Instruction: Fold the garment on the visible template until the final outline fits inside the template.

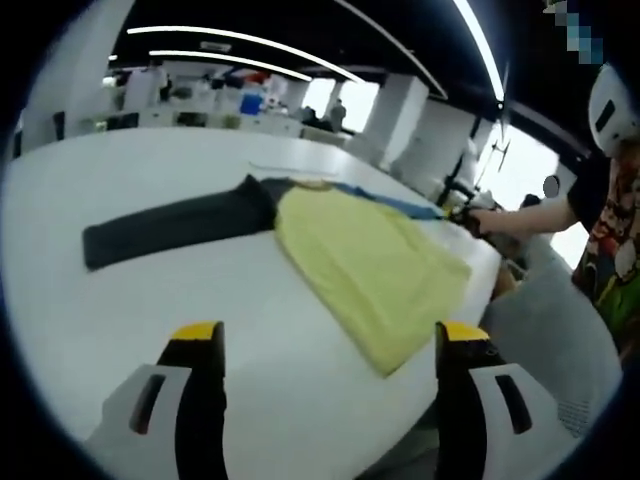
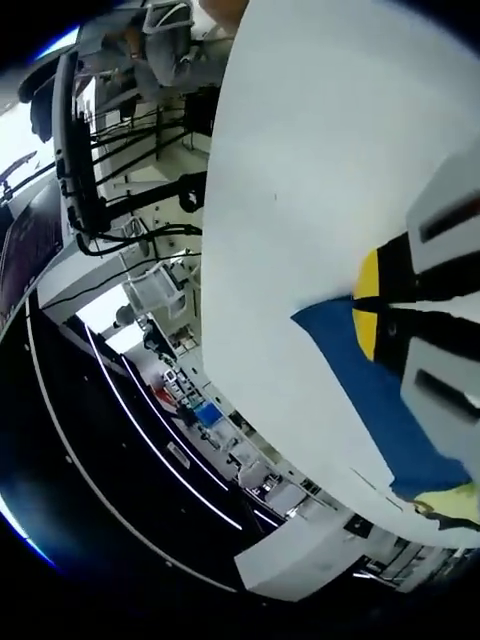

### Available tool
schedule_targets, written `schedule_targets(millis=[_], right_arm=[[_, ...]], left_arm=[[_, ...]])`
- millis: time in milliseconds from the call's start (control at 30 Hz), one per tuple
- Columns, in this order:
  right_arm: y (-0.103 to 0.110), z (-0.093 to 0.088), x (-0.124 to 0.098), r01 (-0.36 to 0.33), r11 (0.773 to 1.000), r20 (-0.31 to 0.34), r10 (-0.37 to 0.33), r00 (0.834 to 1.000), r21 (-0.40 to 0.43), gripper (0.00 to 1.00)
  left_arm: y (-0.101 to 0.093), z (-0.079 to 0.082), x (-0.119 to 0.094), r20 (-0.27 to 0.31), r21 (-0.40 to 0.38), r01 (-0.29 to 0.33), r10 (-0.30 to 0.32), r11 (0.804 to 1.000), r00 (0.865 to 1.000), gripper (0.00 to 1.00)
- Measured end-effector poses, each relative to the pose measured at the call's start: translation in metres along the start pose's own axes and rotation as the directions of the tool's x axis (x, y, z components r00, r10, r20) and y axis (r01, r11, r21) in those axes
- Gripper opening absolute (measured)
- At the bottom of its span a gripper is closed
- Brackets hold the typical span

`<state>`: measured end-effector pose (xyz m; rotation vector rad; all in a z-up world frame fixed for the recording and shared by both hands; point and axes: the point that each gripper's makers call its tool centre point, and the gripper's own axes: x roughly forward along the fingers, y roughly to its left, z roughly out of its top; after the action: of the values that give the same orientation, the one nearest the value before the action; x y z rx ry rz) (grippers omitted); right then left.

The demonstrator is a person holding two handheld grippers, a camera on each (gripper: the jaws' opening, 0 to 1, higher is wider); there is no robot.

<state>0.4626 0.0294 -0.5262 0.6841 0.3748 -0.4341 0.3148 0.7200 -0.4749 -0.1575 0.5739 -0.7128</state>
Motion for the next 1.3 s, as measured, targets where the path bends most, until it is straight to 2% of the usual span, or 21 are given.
schedule_targets(millis=[133,367,433,500,567,667,700,733,800,833,867,900,933,967,1033,1067,1100,1133,1167,1300], right_arm=[[0.005,0.01,-0.001,-0.022,1.0,0.007,0.022,1.0,-0.012,0.0],[0.049,0.037,-0.006,-0.132,0.988,0.041,0.135,0.99,-0.076,0.0],[0.076,0.045,-0.009,-0.21,0.972,0.055,0.216,0.975,-0.101,0.0],[0.107,0.049,-0.016,-0.293,0.949,0.047,0.3,0.953,-0.114,0.0],[0.129,0.052,-0.021,-0.334,0.932,0.045,0.343,0.938,-0.14,0.0],[0.181,0.057,-0.032,-0.451,0.875,0.028,0.462,0.886,-0.177,0.0],[0.187,0.057,-0.034,-0.463,0.867,0.023,0.474,0.88,-0.183,0.0],[0.211,0.061,-0.039,-0.509,0.837,0.014,0.522,0.853,-0.2,0.0],[0.235,0.064,-0.042,-0.553,0.806,0.005,0.567,0.824,-0.214,0.0],[0.256,0.064,-0.049,-0.586,0.78,-0.004,0.6,0.8,-0.221,0.0],[0.27,0.065,-0.053,-0.604,0.763,-0.001,0.62,0.784,-0.228,0.0],[0.291,0.066,-0.059,-0.64,0.737,-0.004,0.655,0.756,-0.217,0.0],[0.303,0.066,-0.063,-0.66,0.719,-0.011,0.674,0.739,-0.216,0.0],[0.32,0.064,-0.067,-0.685,0.69,-0.03,0.699,0.714,-0.233,0.0],[0.342,0.06,-0.074,-0.715,0.652,-0.056,0.728,0.684,-0.254,0.0],[0.358,0.054,-0.084,-0.732,0.629,-0.063,0.746,0.663,-0.261,0.0],[0.376,0.049,-0.094,-0.761,0.596,-0.075,0.773,0.63,-0.258,0.0],[0.387,0.045,-0.1,-0.777,0.576,-0.086,0.787,0.611,-0.255,0.0],[0.402,0.036,-0.11,-0.794,0.547,-0.112,0.8,0.589,-0.267,0.0],[0.431,0.02,-0.121,-0.842,0.453,-0.192,0.835,0.516,-0.293,0.0]], left_arm=[[0.0,0.001,0.0,0.008,0.001,-0.001,0.001,1.0,1.0,0.82],[-0.003,0.007,0.0,0.038,0.007,0.008,-0.008,1.0,0.999,0.82],[-0.003,0.007,-0.001,0.043,0.007,0.009,-0.01,1.0,0.999,0.82],[-0.003,0.008,-0.001,0.049,0.006,0.01,-0.01,1.0,0.999,0.82],[-0.005,0.008,-0.001,0.058,0.003,0.011,-0.011,1.0,0.998,0.82],[-0.006,0.006,-0.002,0.059,-0.001,0.014,-0.014,1.0,0.998,0.81],[-0.006,0.005,-0.002,0.06,-0.002,0.014,-0.014,1.0,0.998,0.81],[-0.007,0.005,-0.003,0.063,-0.003,0.015,-0.015,1.0,0.998,0.81],[-0.006,0.005,-0.004,0.066,-0.004,0.013,-0.013,1.0,0.998,0.81],[-0.006,0.006,-0.005,0.072,-0.005,0.011,-0.011,1.0,0.997,0.81],[-0.006,0.007,-0.006,0.079,-0.006,0.01,-0.009,1.0,0.997,0.81],[-0.005,0.008,-0.009,0.086,-0.008,0.006,-0.005,1.0,0.996,0.81],[-0.004,0.009,-0.01,0.089,-0.008,0.003,-0.002,1.0,0.996,0.81],[-0.004,0.009,-0.011,0.093,-0.008,0.0,0.001,1.0,0.996,0.81],[-0.002,0.009,-0.013,0.104,-0.015,-0.005,0.006,1.0,0.995,0.8],[-0.002,0.009,-0.013,0.107,-0.017,-0.006,0.008,1.0,0.994,0.8],[-0.001,0.008,-0.014,0.108,-0.017,-0.009,0.011,1.0,0.994,0.8],[-0.001,0.007,-0.014,0.107,-0.017,-0.01,0.012,1.0,0.994,0.8],[-0.001,0.007,-0.014,0.108,-0.019,-0.01,0.012,1.0,0.994,0.8],[-0.003,0.005,-0.015,0.115,-0.025,-0.01,0.013,1.0,0.993,0.8]])
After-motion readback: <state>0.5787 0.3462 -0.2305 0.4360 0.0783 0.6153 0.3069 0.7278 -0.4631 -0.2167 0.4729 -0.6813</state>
